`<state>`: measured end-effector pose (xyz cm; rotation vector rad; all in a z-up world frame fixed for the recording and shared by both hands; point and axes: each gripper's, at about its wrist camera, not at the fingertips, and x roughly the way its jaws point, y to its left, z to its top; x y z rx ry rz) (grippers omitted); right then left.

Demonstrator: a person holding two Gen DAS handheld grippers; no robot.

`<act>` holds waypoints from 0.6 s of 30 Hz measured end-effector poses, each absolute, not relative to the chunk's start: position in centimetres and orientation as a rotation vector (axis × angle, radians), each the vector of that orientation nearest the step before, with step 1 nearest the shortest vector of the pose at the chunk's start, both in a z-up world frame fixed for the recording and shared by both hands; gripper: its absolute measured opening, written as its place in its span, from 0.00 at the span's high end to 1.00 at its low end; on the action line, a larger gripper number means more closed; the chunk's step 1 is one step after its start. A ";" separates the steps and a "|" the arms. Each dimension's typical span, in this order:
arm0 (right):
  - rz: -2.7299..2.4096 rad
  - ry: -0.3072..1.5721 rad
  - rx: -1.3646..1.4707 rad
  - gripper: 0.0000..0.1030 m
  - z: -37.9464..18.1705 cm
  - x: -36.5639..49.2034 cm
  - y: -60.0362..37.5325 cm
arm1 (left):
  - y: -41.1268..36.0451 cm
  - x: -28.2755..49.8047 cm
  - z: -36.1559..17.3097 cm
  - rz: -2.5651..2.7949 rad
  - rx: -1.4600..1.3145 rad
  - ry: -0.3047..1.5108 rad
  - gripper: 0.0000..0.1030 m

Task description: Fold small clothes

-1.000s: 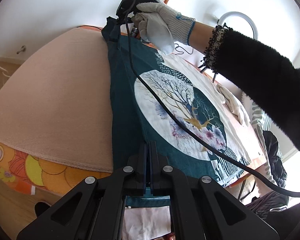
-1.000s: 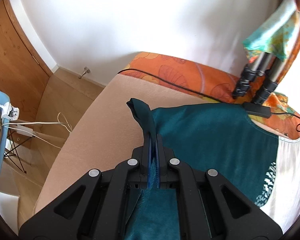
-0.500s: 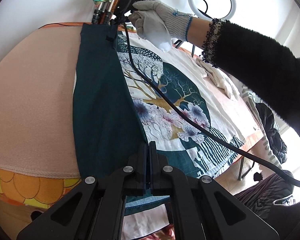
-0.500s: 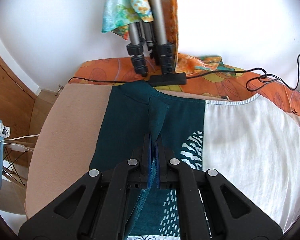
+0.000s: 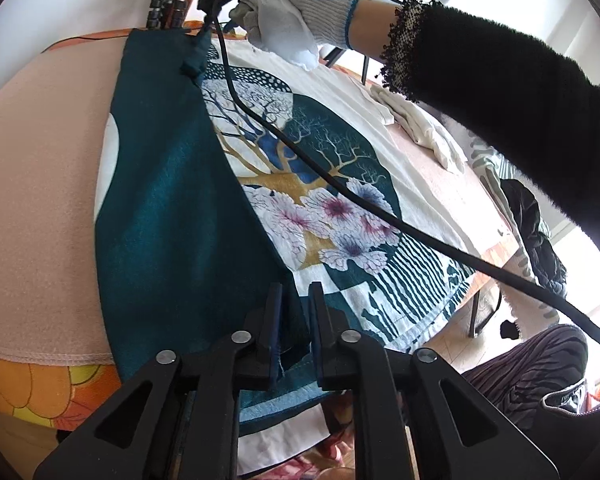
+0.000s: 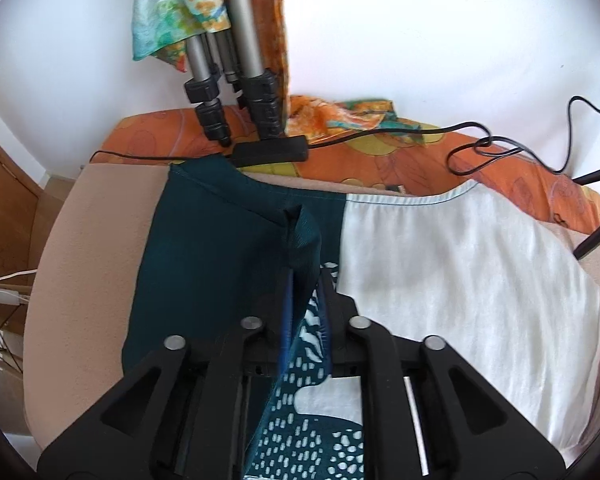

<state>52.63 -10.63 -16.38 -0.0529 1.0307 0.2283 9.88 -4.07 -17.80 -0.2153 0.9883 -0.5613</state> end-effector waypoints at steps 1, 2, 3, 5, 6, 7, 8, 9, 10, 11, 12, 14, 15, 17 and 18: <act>0.214 1.014 -0.040 0.55 -15.9 52.5 -11.3 | -4.4 9.6 -17.6 -0.570 -0.199 0.982 0.85; 0.207 0.999 -0.012 0.55 -15.3 52.2 -12.0 | -4.6 9.3 -17.4 -0.578 -0.175 0.971 0.85; 0.215 0.991 0.010 0.55 -14.8 52.0 -12.7 | -4.8 9.0 -17.1 -0.582 -0.158 0.959 0.85; 0.208 0.970 0.016 0.55 -13.6 51.2 -13.7 | -4.5 8.5 -16.7 -0.592 -0.159 0.947 0.85; 0.212 0.959 0.020 0.55 -13.0 50.6 -14.2 | -4.2 8.3 -16.6 -0.594 -0.161 0.946 0.84; 0.219 0.951 0.025 0.55 -12.4 50.0 -14.7 | -3.9 8.1 -16.5 -0.589 -0.163 0.945 0.84; 0.221 0.943 0.030 0.55 -11.8 49.4 -15.2 | -3.4 7.8 -16.3 -0.585 -0.169 0.940 0.84; 0.227 0.934 0.035 0.55 -11.2 48.7 -15.8 | -3.2 7.6 -16.2 -0.584 -0.179 0.933 0.84; 0.233 0.924 0.037 0.55 -10.7 47.9 -16.4 | -2.8 7.4 -16.0 -0.576 -0.184 0.925 0.84; 0.236 0.914 0.042 0.55 -10.2 47.1 -16.9 | -2.4 7.2 -15.8 -0.564 -0.179 0.910 0.84; 0.241 0.907 0.048 0.55 -9.7 46.3 -17.4 | -2.0 7.0 -15.6 -0.549 -0.170 0.896 0.84; 0.243 0.889 0.061 0.55 -8.7 44.8 -18.6 | -1.2 6.7 -15.1 -0.526 -0.166 0.881 0.84; 0.244 0.878 0.070 0.55 -8.1 43.9 -19.3 | -1.0 6.7 -15.0 -0.509 -0.163 0.877 0.84; 0.253 0.854 0.102 0.55 -7.1 41.9 -21.1 | -0.6 6.5 -14.6 -0.484 -0.146 0.861 0.84; 0.255 0.842 0.109 0.55 -6.6 41.0 -22.0 | -0.5 6.5 -14.4 -0.473 -0.135 0.855 0.84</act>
